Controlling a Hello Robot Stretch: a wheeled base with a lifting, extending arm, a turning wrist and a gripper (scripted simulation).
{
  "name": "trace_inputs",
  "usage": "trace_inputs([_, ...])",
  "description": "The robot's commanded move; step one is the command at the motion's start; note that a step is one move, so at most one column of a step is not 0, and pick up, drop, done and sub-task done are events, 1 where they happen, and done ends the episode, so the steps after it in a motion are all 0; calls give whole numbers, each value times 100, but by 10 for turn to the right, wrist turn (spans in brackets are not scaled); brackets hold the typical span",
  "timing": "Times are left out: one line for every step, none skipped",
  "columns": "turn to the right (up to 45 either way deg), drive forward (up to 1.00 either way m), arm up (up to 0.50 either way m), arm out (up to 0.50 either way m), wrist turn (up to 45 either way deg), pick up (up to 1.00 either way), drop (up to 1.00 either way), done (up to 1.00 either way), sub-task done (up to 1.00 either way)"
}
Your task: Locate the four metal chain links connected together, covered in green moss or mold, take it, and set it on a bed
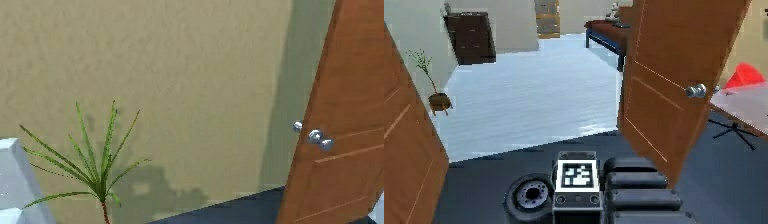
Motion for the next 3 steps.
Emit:
trace_inputs([-390, 0, 0, 0, 0, 0, 0, 0, 0])
trace_inputs([450, 0, 0, 0, 0, 0, 0, 0, 0])
trace_inputs([450, 0, 0, 0, 0, 0, 0, 0, 0])
